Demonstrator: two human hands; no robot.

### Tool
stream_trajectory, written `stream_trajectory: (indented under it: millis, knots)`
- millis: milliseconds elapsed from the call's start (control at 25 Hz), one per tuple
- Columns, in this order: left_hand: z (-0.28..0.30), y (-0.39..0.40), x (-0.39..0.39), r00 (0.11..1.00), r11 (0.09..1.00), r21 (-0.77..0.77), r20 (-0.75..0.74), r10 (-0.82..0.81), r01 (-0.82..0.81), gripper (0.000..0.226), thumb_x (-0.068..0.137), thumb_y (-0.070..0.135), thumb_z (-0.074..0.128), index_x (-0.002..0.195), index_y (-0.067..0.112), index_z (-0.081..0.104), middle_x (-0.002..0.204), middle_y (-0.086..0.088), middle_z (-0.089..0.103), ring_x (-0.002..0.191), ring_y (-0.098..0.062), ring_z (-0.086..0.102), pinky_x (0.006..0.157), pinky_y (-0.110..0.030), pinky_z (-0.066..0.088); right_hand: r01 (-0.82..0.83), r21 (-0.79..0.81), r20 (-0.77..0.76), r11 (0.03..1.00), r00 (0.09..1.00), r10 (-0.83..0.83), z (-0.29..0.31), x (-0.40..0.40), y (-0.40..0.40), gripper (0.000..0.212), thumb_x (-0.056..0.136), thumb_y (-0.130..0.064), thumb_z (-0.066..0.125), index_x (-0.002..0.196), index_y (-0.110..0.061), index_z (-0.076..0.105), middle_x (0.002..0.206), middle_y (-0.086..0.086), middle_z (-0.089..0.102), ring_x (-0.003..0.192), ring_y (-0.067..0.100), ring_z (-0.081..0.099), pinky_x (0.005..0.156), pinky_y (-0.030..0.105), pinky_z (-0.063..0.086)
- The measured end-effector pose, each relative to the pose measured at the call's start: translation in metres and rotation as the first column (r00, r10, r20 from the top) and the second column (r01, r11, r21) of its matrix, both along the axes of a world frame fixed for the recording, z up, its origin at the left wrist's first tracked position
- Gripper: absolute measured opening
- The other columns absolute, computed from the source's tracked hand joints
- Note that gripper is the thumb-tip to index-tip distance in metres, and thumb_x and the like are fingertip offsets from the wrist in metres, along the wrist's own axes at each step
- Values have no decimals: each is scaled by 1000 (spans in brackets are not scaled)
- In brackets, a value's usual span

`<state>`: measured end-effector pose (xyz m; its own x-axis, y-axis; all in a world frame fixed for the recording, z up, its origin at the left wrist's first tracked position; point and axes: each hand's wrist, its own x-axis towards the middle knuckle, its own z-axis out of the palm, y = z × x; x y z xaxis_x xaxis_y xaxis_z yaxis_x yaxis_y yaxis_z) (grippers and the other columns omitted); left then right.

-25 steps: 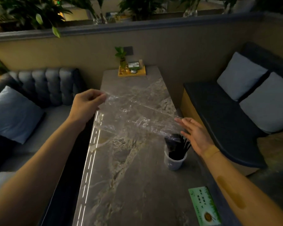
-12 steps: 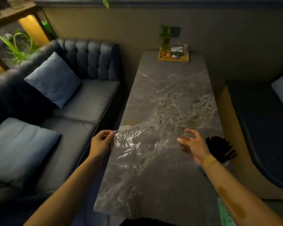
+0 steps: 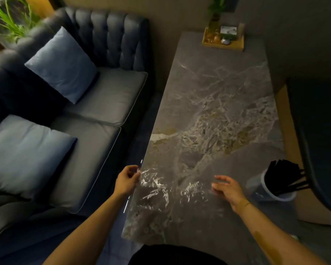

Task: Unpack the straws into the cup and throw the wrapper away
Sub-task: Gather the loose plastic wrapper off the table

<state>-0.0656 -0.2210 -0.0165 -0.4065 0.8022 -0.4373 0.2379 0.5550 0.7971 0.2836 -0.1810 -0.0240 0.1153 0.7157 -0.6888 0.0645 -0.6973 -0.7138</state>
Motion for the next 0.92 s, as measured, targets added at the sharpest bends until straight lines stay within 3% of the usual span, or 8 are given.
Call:
stream_trajectory:
  millis: [120,280,480,560,640,760,920]
  knots:
    - [-16,-2,-5,994,992,-81,66,-88,93,43,80,2,72,118,18,59,88,-5,66,80,-19,65,78,-35,57,-5,-28,77,1000,997,7,-20,-3,-9,22,82,7,64,96,-10,61,71,12,65,55,19,60,45,22,53]
    - [-36,-5,-4,988,972,-182,-14,-151,146,43,80,6,72,119,20,60,91,0,67,85,-19,65,84,-36,55,-3,-44,163,999,987,10,-41,-8,-20,23,81,8,63,101,-4,60,66,12,62,55,20,56,43,21,48]
    - [-48,-5,-5,992,979,-168,-31,-125,118,37,83,16,71,117,23,62,95,3,69,82,-9,65,73,-25,51,-38,-45,282,998,958,49,-58,-7,-28,27,78,2,69,104,-4,64,73,8,65,63,22,57,60,34,51]
    - [-47,-4,-5,994,985,-137,-30,-107,102,38,84,18,69,121,23,59,97,3,69,85,-9,66,75,-29,54,-45,-32,305,998,951,52,-58,-7,-29,31,78,0,71,107,-4,62,78,8,65,69,23,59,65,34,50]
    - [-44,-3,-5,991,989,-109,-84,-106,97,40,87,20,66,125,22,57,106,-1,66,90,-12,64,82,-35,55,-52,-8,353,999,934,51,-53,-7,-29,36,79,-5,73,112,-6,60,96,13,66,82,26,62,74,37,53]
    - [-36,-5,-2,952,982,-48,-240,-190,184,36,89,28,64,125,27,56,116,4,56,100,-12,59,85,-34,52,-143,58,505,988,858,94,-42,1,-38,39,81,-19,74,117,-14,60,117,12,59,102,30,60,90,44,52]
    - [-20,-5,18,835,898,26,-379,-398,440,31,91,31,61,121,31,57,116,11,56,106,-9,56,81,-30,50,-420,88,700,904,671,244,-23,27,-60,31,85,-31,68,114,-19,63,117,6,60,107,29,58,89,39,49]
